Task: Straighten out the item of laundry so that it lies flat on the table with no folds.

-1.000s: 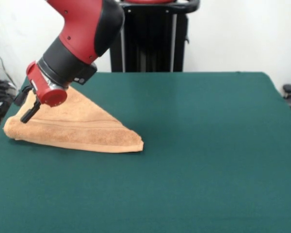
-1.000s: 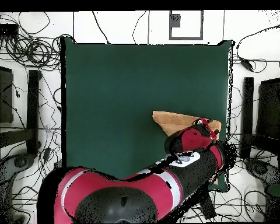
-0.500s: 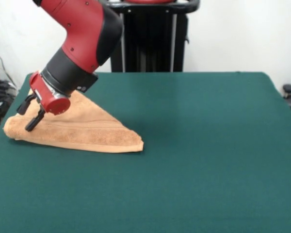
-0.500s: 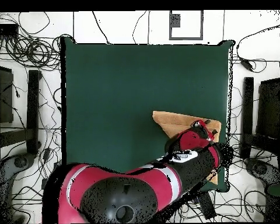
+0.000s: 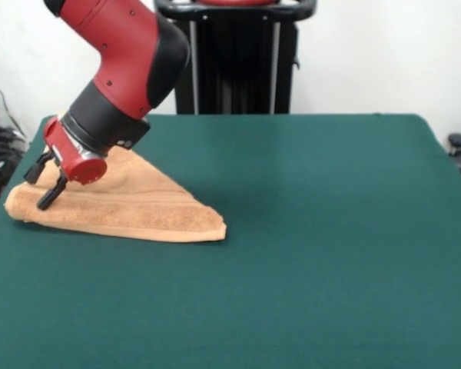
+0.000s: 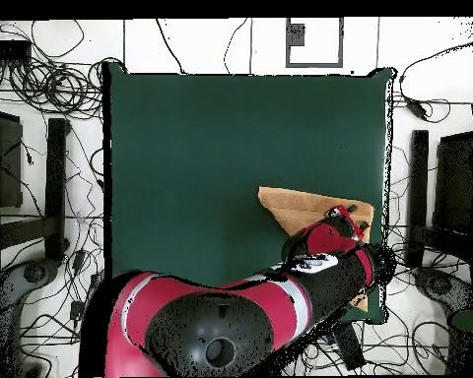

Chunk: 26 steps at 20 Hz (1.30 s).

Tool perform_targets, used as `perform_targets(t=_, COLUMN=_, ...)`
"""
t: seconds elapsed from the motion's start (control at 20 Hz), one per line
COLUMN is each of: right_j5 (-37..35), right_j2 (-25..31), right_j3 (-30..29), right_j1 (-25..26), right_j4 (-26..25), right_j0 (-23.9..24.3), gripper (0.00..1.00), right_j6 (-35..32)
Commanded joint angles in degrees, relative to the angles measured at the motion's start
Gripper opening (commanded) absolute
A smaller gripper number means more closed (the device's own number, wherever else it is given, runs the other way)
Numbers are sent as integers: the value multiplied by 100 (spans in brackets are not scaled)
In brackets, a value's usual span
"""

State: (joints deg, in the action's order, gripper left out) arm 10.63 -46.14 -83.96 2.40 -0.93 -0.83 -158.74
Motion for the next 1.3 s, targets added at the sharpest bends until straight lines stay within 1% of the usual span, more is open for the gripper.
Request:
perform_targets(t=0.05, right_j5=301, right_j2=507, right_j3=-63, right_j1=124, right_j4=229, right_j0=78, gripper=100, right_j6=-440)
perform_targets(t=0.35, right_j5=380, right_j2=530, right_j3=15, right_j1=155, right_j4=192, right_j0=187, gripper=100, right_j6=-384)
perform_targets(t=0.7, right_j5=380, right_j2=500, right_j3=62, right_j1=214, right_j4=268, right_j0=176, gripper=100, right_j6=-394)
perform_targets(t=1.0, right_j5=420, right_j2=506, right_j3=138, right_j1=237, right_j4=194, right_j0=214, gripper=100, right_j6=-316)
perform_targets(t=1.05, right_j5=426, right_j2=496, right_j3=139, right_j1=245, right_j4=206, right_j0=207, gripper=0, right_j6=-321)
perform_targets(t=1.3, right_j5=494, right_j2=490, right_j3=144, right_j1=265, right_j4=221, right_j0=214, gripper=0, right_j6=-329)
